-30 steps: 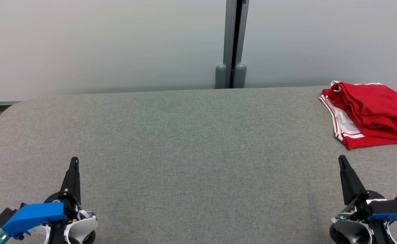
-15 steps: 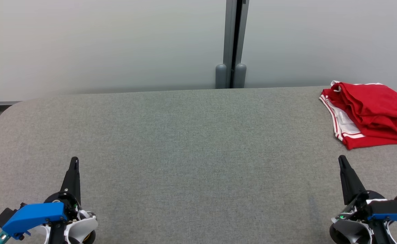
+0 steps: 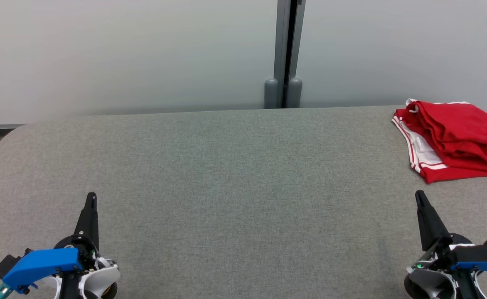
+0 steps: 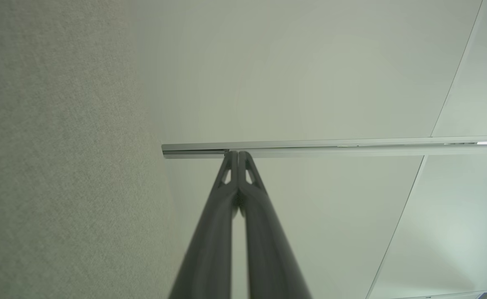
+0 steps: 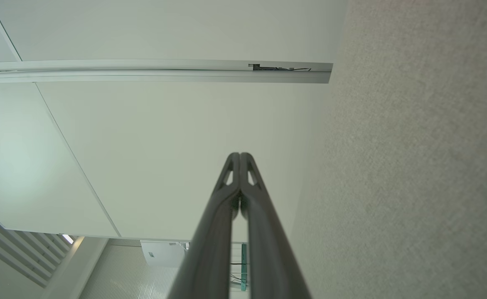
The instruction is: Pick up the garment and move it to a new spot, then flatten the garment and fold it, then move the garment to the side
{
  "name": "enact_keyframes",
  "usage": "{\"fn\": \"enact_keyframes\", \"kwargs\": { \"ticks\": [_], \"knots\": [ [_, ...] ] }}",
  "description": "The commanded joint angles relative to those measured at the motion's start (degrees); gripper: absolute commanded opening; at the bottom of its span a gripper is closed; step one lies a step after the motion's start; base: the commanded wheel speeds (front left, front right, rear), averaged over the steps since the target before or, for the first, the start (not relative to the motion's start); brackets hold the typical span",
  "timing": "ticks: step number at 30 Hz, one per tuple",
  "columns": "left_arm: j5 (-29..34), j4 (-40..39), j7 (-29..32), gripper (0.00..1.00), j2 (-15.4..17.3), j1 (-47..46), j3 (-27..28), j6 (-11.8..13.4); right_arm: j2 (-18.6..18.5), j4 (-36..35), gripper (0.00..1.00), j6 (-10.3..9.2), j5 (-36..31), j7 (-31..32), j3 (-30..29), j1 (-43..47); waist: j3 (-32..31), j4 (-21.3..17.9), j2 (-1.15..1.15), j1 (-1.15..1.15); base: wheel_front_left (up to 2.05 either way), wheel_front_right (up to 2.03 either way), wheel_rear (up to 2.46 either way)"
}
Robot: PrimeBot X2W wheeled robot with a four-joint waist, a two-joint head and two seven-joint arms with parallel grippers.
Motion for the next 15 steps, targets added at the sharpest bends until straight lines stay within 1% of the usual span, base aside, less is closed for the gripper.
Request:
{"fn": "enact_keyframes", "kwargs": {
  "ticks": [1,15],
  "knots": [
    [-0.14,-0.05,0.19,0.0,-0.11,-0.57,0.07,-0.3,-0.07,0.08,0.0,0.04,0.17,0.12,-0.12,-0.58,0.0,0.0,0.0,0.0,0.0,0.0,0.0],
    [-0.14,-0.05,0.18,0.0,-0.11,-0.57,0.07,-0.29,-0.07,0.08,0.0,0.04,0.17,0.12,-0.12,-0.58,0.0,0.0,0.0,0.0,0.0,0.0,0.0]
  ]
}}
